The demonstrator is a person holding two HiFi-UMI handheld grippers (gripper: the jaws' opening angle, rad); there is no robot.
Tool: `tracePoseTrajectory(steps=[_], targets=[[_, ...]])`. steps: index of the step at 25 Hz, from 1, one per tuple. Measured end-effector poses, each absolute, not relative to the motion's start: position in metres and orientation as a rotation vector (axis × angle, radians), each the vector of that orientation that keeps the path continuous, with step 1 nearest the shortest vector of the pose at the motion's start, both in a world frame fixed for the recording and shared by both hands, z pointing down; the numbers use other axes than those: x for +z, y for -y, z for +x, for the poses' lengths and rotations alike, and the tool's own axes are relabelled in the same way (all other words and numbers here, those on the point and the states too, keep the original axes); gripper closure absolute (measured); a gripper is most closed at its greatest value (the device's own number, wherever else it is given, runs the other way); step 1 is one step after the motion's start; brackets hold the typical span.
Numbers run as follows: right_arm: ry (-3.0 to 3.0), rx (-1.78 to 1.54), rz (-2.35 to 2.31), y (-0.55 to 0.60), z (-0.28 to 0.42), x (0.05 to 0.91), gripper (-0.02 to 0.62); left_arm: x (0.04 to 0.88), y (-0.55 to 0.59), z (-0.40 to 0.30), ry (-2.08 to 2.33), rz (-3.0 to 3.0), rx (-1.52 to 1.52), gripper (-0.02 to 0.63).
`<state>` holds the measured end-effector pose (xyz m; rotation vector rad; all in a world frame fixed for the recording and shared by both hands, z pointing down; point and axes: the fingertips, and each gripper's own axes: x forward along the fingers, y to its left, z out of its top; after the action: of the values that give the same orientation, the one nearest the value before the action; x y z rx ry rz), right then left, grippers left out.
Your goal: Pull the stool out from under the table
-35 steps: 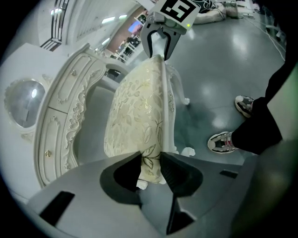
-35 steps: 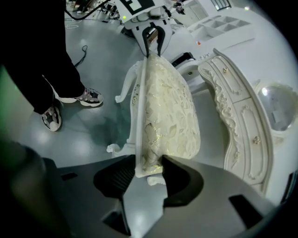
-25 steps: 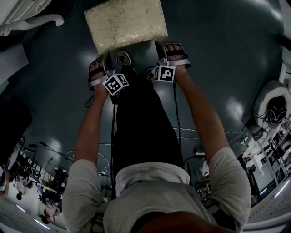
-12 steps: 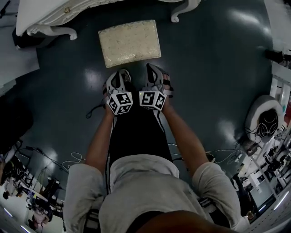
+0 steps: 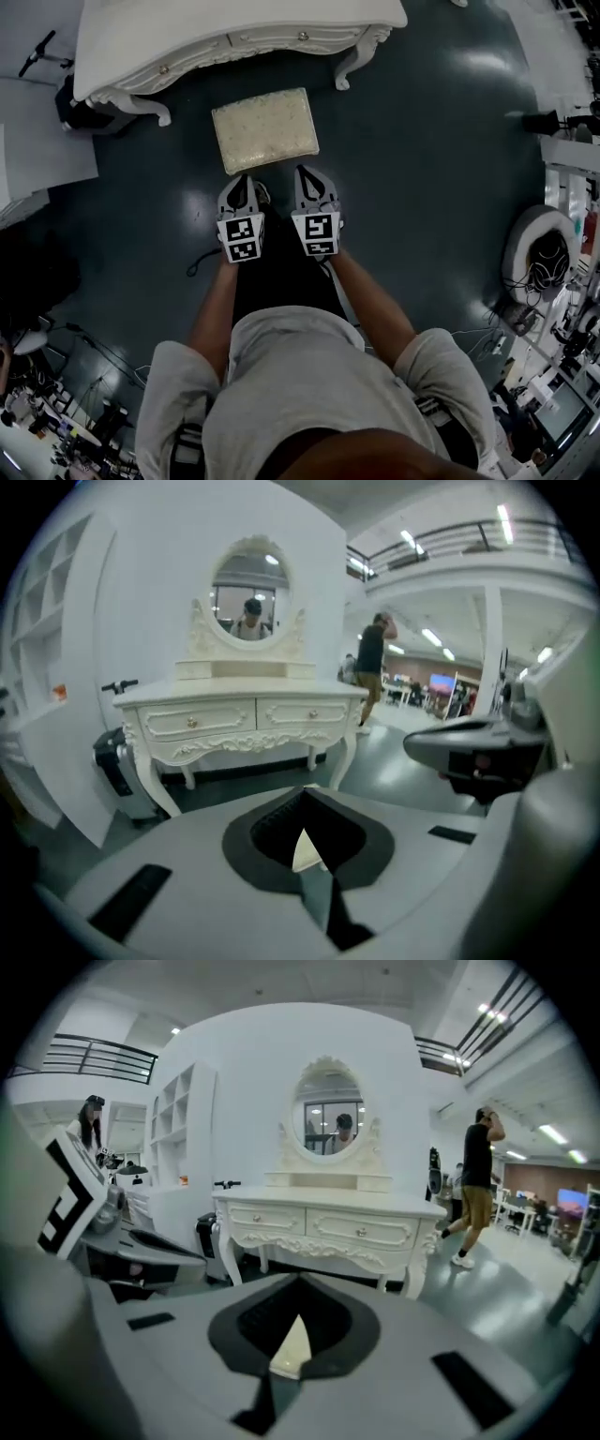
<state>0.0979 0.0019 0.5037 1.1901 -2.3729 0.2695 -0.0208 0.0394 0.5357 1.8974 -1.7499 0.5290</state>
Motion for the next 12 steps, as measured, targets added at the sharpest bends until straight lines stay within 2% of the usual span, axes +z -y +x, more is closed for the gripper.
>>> tracePoseTrajectory(steps=[3,7,12], targets=[[2.37,0.309,1.242,-0.004,0.104,0.468,0.581,0.489,-0.035,-0.014,1.721,1.884,0.282,0.601],[2.415,0.219,1.209,-0.015,0.093,0.423,0.581,0.444,-0.033,-0.019,1.773,1.922,0.26,0.601],[2.48,0.066,1.142,-0.029,0.093,0.357,0.581,0.381,-0.04,0.007,1.758,2.037,0.221,0.601]])
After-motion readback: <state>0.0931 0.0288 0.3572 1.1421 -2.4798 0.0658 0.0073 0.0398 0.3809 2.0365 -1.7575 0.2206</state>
